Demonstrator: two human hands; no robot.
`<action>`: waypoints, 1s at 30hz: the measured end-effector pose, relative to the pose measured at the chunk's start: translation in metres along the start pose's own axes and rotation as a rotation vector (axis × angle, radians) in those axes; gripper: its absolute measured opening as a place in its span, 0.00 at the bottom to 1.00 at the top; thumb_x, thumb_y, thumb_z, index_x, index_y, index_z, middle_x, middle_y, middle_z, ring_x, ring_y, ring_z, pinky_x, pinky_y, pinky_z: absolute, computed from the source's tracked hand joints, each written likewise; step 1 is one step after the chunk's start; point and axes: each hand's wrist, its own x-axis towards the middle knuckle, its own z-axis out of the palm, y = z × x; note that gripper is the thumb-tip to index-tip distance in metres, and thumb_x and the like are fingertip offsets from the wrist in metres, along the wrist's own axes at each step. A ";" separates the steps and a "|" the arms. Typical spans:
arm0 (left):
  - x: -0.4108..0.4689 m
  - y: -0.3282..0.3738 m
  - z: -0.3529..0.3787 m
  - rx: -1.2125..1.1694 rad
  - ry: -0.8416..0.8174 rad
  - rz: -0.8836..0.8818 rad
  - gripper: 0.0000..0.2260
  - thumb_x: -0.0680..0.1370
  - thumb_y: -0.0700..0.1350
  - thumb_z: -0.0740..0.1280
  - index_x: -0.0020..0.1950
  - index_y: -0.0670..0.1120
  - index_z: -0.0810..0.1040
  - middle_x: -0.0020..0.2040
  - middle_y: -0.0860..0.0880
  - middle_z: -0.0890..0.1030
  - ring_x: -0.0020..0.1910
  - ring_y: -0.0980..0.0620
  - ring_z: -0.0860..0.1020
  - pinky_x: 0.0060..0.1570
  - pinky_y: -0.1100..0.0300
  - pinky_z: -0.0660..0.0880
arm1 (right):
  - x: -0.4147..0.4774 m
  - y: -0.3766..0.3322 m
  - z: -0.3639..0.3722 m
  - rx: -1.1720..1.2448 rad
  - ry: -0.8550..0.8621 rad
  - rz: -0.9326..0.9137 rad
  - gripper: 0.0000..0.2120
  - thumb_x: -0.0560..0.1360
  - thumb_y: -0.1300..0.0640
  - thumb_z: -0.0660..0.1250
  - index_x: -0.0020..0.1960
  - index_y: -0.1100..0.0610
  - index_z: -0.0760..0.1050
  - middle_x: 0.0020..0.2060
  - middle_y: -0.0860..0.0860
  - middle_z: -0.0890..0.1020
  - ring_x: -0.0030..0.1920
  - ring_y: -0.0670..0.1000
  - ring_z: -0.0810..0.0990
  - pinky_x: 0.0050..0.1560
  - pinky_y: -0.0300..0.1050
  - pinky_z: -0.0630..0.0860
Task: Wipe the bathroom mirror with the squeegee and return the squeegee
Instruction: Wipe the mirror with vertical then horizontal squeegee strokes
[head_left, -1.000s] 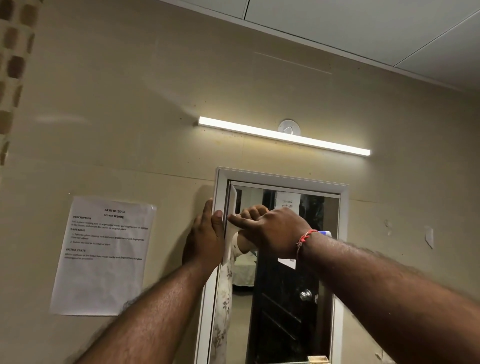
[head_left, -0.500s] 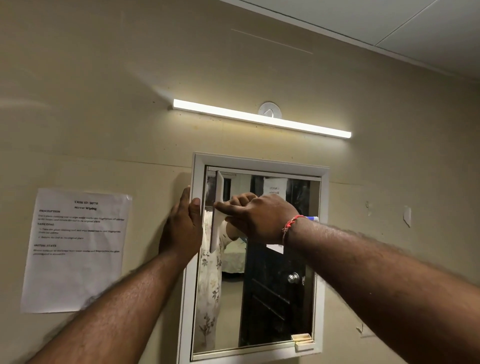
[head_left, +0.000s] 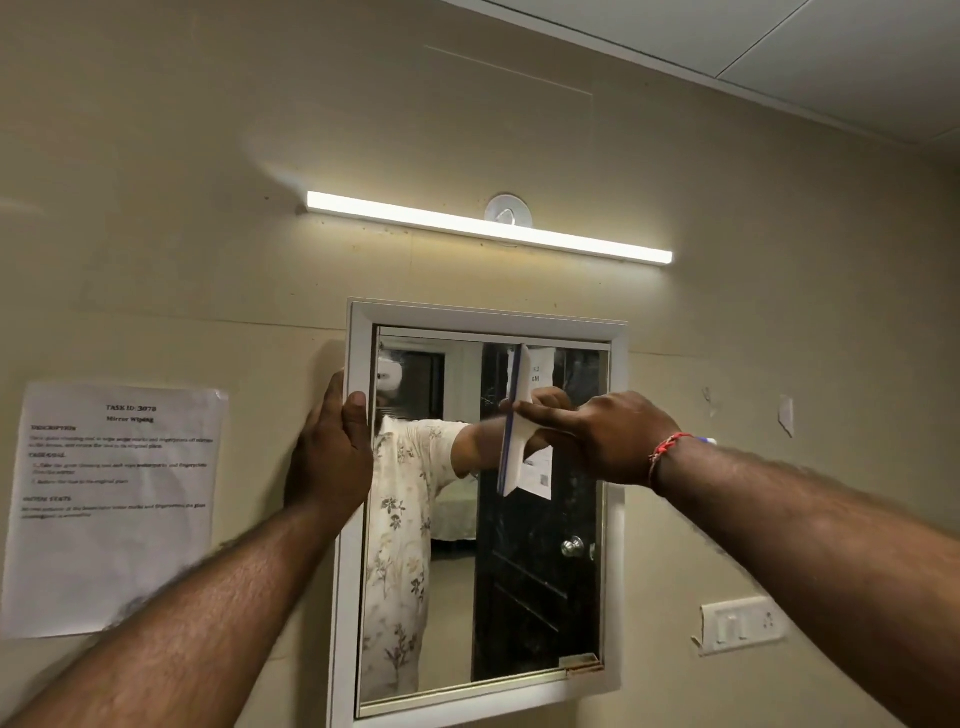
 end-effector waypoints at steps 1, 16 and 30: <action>0.000 0.000 0.000 0.005 0.004 -0.002 0.30 0.88 0.62 0.49 0.87 0.50 0.62 0.82 0.41 0.71 0.80 0.38 0.71 0.76 0.47 0.68 | -0.006 0.007 0.002 -0.024 -0.046 0.036 0.27 0.88 0.38 0.47 0.86 0.39 0.56 0.30 0.40 0.53 0.23 0.43 0.59 0.28 0.40 0.64; -0.002 0.003 0.001 0.026 0.017 0.020 0.30 0.88 0.61 0.49 0.86 0.47 0.63 0.80 0.38 0.73 0.78 0.36 0.72 0.74 0.47 0.69 | -0.047 0.058 0.007 -0.197 -0.114 0.123 0.25 0.87 0.36 0.39 0.84 0.31 0.51 0.25 0.45 0.61 0.22 0.48 0.63 0.27 0.40 0.57; -0.005 0.003 0.001 0.035 0.014 -0.001 0.28 0.90 0.60 0.49 0.87 0.49 0.61 0.80 0.39 0.72 0.78 0.38 0.72 0.72 0.50 0.69 | -0.051 0.044 0.006 -0.136 0.022 0.073 0.25 0.88 0.38 0.47 0.85 0.37 0.59 0.24 0.45 0.63 0.20 0.45 0.63 0.24 0.37 0.60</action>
